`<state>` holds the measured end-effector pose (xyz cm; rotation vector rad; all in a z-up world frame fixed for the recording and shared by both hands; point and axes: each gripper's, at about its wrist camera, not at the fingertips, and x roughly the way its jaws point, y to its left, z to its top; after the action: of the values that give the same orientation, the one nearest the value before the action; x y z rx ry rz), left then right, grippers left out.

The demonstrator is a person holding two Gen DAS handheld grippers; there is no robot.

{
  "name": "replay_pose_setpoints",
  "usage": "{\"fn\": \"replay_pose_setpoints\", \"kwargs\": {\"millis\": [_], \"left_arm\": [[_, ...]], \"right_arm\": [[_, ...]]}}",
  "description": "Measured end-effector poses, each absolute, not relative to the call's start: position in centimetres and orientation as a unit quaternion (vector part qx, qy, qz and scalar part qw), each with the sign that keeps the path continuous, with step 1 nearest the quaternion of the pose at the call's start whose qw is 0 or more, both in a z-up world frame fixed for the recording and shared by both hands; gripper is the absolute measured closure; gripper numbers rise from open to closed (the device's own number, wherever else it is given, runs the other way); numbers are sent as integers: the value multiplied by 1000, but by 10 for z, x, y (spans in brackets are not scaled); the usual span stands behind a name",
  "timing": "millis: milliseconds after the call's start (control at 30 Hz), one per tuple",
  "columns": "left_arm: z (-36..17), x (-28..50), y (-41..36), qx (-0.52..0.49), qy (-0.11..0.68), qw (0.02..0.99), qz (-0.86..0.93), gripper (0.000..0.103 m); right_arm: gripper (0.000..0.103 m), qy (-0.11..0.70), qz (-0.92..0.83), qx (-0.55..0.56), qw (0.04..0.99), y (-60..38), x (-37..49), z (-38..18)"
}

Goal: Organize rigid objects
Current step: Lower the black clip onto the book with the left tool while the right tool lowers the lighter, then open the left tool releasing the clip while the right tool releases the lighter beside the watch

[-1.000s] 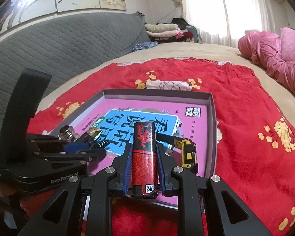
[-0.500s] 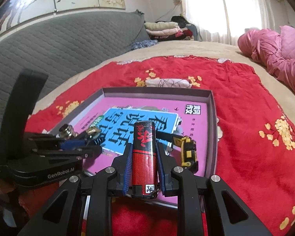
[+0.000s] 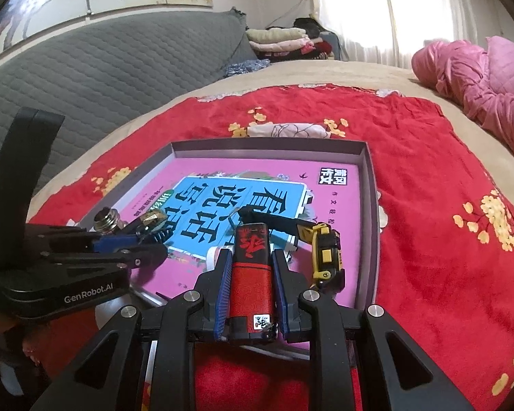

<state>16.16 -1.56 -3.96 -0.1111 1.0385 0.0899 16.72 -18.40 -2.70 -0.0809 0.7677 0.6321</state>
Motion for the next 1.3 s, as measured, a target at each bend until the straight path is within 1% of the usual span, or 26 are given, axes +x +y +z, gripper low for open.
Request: {"fn": "replay_pose_setpoints", "kwargs": {"millis": [700, 767, 867, 933, 1000, 1300], "left_arm": [[-39, 166, -23, -54, 500, 864, 39, 80], [-39, 166, -23, -57, 500, 863, 39, 79], [-39, 166, -23, -60, 501, 863, 37, 75], [-39, 165, -23, -58, 501, 863, 35, 68], [-39, 164, -24, -56, 501, 863, 34, 65], [-40, 162, -25, -56, 500, 864, 31, 64]], "right_arm": [[79, 370, 290, -41, 882, -185, 172, -30], [79, 371, 289, -40, 882, -185, 173, -30], [79, 372, 288, -41, 882, -185, 173, -30], [79, 372, 289, -40, 881, -186, 174, -31], [79, 372, 289, -39, 881, -186, 174, -30], [79, 372, 289, -38, 881, -186, 174, -31]]}}
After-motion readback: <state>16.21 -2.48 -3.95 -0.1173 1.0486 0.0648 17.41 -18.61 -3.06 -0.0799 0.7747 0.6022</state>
